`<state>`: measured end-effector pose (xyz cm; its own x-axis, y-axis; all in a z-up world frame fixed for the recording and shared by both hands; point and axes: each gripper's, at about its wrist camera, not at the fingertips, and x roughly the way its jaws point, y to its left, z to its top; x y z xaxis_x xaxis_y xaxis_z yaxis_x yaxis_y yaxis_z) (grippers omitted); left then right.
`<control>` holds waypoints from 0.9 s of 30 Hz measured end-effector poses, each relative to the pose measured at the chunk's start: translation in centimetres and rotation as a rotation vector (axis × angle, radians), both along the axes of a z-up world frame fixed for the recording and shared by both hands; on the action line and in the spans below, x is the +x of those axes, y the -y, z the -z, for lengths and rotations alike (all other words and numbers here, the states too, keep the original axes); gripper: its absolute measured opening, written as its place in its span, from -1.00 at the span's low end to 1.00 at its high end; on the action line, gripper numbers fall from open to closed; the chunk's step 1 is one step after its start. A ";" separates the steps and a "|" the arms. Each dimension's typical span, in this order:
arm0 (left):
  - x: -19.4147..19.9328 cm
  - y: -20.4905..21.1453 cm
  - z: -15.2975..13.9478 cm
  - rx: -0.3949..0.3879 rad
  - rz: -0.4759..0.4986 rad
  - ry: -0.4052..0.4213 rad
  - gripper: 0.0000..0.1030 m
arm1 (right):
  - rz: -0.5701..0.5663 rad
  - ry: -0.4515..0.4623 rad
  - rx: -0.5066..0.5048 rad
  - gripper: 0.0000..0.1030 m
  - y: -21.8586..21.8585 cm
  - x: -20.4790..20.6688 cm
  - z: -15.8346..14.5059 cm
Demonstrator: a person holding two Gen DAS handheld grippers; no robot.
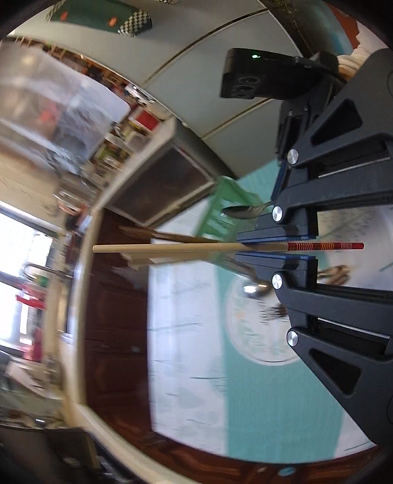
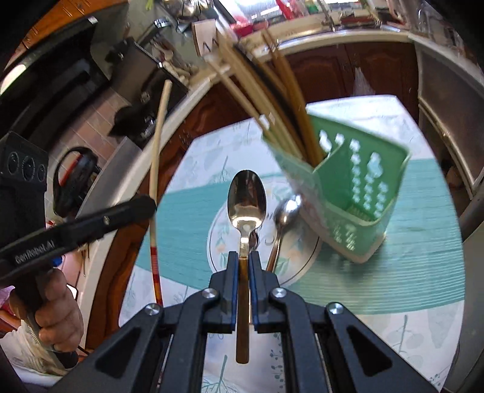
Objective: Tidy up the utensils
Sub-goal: 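Lift the chopstick and spoon with both tools and drop them into the holder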
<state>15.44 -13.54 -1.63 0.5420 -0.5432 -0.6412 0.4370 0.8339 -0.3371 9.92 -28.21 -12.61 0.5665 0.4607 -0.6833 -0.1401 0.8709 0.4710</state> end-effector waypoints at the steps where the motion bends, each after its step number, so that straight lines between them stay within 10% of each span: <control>1: 0.3 0.6 -1.2 -0.009 -0.004 0.041 -0.94 | 0.025 0.038 0.000 -0.88 0.7 -0.3 -0.9; 12: 4.6 8.5 -7.2 -0.015 -0.095 0.386 -0.94 | 0.307 0.435 -0.156 -0.88 6.3 0.1 -5.7; 27: 7.4 10.0 6.0 -0.016 -0.143 0.399 -0.93 | 0.177 0.548 -0.276 -0.88 4.4 2.0 0.6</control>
<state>22.80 -23.55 -7.58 0.8167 -0.4524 -0.3581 0.4158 0.8918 -0.1784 11.96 -32.62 -13.22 0.9187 0.1769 -0.3531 -0.1401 0.9819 0.1272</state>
